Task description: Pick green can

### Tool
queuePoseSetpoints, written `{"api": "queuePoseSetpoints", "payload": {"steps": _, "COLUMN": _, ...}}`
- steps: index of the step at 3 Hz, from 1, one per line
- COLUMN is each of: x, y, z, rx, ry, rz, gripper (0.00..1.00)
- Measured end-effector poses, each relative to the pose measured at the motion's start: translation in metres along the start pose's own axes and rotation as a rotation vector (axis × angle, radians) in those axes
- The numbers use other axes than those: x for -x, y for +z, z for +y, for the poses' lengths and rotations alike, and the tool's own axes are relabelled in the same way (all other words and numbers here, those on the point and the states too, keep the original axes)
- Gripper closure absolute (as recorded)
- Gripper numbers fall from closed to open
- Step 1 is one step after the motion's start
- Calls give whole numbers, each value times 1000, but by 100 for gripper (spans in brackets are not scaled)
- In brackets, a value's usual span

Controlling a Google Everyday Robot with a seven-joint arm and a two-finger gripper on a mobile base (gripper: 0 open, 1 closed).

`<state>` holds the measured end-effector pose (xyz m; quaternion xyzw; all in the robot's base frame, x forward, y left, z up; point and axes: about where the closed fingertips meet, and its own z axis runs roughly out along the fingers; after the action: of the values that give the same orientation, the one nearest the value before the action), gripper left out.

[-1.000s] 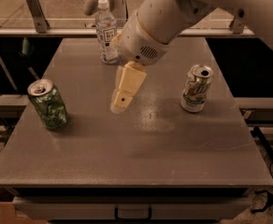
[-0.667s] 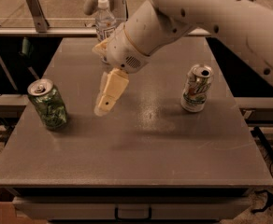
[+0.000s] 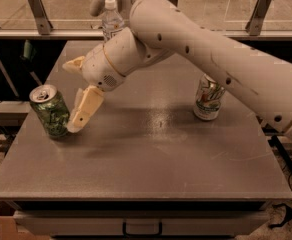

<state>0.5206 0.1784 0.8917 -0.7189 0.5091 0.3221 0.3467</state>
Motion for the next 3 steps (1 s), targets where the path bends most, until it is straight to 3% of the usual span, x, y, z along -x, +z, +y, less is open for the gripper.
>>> {"api": "queuePoseSetpoints", "payload": {"steps": 1, "x": 10, "y": 29, "z": 10, "rx": 63, "ry": 5, "rz": -70, "gripper": 17}}
{"api": "queuePoseSetpoints", "payload": {"steps": 2, "x": 17, "y": 42, "z": 14, "rx": 88, "ry": 15, "rz": -103, "gripper": 39}}
{"api": "queuePoseSetpoints", "payload": {"steps": 3, "x": 19, "y": 40, "z": 11, "rx": 79, "ry": 30, "rz": -110, "gripper": 64}}
